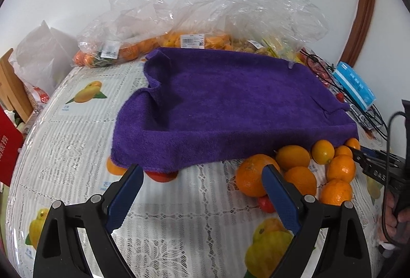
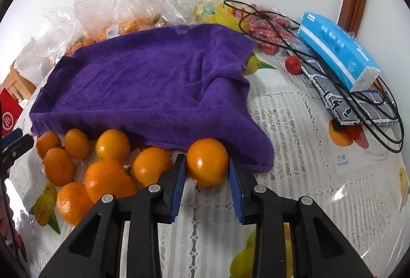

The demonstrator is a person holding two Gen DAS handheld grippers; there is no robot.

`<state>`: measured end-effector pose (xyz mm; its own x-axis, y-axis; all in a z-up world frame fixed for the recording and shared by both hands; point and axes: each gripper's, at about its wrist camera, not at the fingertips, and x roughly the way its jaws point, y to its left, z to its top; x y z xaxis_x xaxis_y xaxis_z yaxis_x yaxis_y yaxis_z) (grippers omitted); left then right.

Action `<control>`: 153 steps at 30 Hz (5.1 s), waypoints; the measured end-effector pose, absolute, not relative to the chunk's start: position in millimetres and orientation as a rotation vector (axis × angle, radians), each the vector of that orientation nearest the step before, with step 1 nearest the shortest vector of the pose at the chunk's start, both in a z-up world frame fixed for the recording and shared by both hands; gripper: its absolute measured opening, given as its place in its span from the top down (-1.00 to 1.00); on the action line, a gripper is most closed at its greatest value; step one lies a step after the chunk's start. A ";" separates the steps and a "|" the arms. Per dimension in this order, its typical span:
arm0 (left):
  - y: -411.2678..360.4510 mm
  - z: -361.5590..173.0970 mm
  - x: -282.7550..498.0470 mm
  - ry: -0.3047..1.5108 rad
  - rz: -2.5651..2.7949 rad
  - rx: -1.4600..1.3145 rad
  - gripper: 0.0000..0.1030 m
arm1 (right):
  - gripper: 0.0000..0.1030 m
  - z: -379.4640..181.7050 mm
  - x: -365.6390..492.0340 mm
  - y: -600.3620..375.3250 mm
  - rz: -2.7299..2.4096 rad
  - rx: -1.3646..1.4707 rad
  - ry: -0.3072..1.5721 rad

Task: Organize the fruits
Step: 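Grasp a tangerine with the right gripper while the left gripper grasps a large orange, then carry both fruits over the purple towel and open both grippers to release them, then move both open grippers back toward the fruit row beside the towel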

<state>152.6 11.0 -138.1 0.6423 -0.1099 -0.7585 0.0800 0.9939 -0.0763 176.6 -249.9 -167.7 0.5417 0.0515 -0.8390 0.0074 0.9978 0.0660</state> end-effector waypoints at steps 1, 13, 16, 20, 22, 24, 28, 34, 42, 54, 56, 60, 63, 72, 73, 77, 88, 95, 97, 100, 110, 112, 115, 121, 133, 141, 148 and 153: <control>9.7 -138.8 152.4 0.869 -0.116 -0.036 -0.83 | 0.38 -168.5 177.3 -251.1 0.025 0.072 0.991; -11.0 -147.5 162.9 0.906 -0.234 -0.077 -0.48 | 0.38 -167.7 162.9 -256.5 0.034 0.072 0.948; -11.2 -150.2 164.6 0.925 -0.285 -0.130 -0.28 | 0.38 -167.3 162.2 -256.3 0.041 0.073 0.948; -8.9 -157.4 171.6 0.958 -0.313 -0.195 -0.29 | 0.38 -167.3 160.7 -255.0 0.047 0.067 0.948; -9.3 -160.1 173.7 0.976 -0.325 -0.215 -0.28 | 0.38 -167.6 160.1 -255.1 0.051 0.067 0.950; -14.4 -160.7 174.3 0.976 -0.322 -0.197 -0.24 | 0.38 -167.9 159.5 -255.0 0.054 0.069 0.951; -25.0 -162.1 173.8 0.976 -0.330 -0.149 0.09 | 0.38 -168.2 159.3 -253.7 0.059 0.065 0.952; -24.1 -161.8 172.4 0.976 -0.333 -0.158 0.19 | 0.38 -166.0 158.0 -254.2 0.064 0.072 0.941; -8.0 -142.1 161.8 0.936 -0.284 -0.140 0.19 | 0.38 -149.7 150.0 -254.7 0.052 0.073 0.900; 11.0 -101.2 164.2 0.858 -0.219 -0.137 0.19 | 0.38 -92.4 149.6 -243.7 0.037 0.074 0.818; 13.4 -94.6 169.2 0.844 -0.207 -0.133 0.19 | 0.38 -82.8 152.2 -239.9 0.034 0.069 0.800; 18.2 -84.5 181.8 0.821 -0.198 -0.135 0.19 | 0.38 -67.8 161.6 -233.6 0.047 0.075 0.771; 21.9 -80.2 192.0 0.814 -0.197 -0.143 0.19 | 0.38 -62.6 170.9 -228.4 0.059 0.071 0.755; 20.3 -82.2 229.3 0.796 -0.205 -0.157 0.19 | 0.38 -62.8 206.6 -216.1 0.093 0.056 0.751; 20.1 -83.6 230.4 0.794 -0.203 -0.155 0.19 | 0.38 -64.3 209.4 -215.5 0.100 0.053 0.748; 19.5 -97.7 237.7 0.791 -0.204 -0.156 0.19 | 0.38 -79.5 221.3 -216.4 0.113 0.062 0.757; 13.5 -131.7 241.3 0.848 -0.219 -0.148 0.19 | 0.38 -123.5 234.3 -226.8 0.077 0.084 0.833; 6.4 -138.0 242.6 0.861 -0.216 -0.120 0.19 | 0.38 -135.2 236.9 -224.7 0.088 0.093 0.866; 5.3 -140.1 244.0 0.866 -0.212 -0.116 0.19 | 0.38 -137.5 237.5 -222.7 0.088 0.087 0.876; 5.7 -142.9 245.1 0.875 -0.208 -0.119 0.19 | 0.38 -141.5 237.7 -219.9 0.089 0.079 0.889; 0.1 -150.4 246.3 0.901 -0.208 -0.104 0.18 | 0.37 -142.0 235.3 -216.9 0.094 0.064 0.891; -0.2 -151.1 245.9 0.902 -0.205 -0.101 0.18 | 0.37 -141.5 234.9 -217.1 0.093 0.066 0.887; 0.5 -151.3 245.6 0.902 -0.205 -0.103 0.18 | 0.27 -138.3 232.8 -217.8 0.097 0.076 0.873; 0.9 -143.1 241.4 0.859 -0.204 -0.095 -0.11 | -0.03 -132.4 228.0 -214.4 0.091 0.060 0.847; -7.8 -138.3 236.5 0.830 -0.174 -0.020 -0.16 | -0.09 -125.5 219.1 -204.6 0.079 0.000 0.800; -10.4 -133.5 233.2 0.821 -0.165 0.006 -0.16 | -0.12 -119.3 215.2 -205.1 0.077 0.026 0.797; -15.9 -112.2 219.2 0.772 -0.173 0.024 -0.16 | -0.12 -99.3 196.1 -204.1 0.102 0.023 0.783; -19.0 -97.2 202.0 0.760 -0.198 0.030 -0.16 | -0.12 -79.2 170.8 -206.0 0.075 0.013 0.761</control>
<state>202.0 -19.0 -97.2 0.7072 -0.1678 -0.6868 0.1893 0.9809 -0.0447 170.8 -206.0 -79.2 0.7218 0.0732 -0.6882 -0.0634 0.9972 0.0395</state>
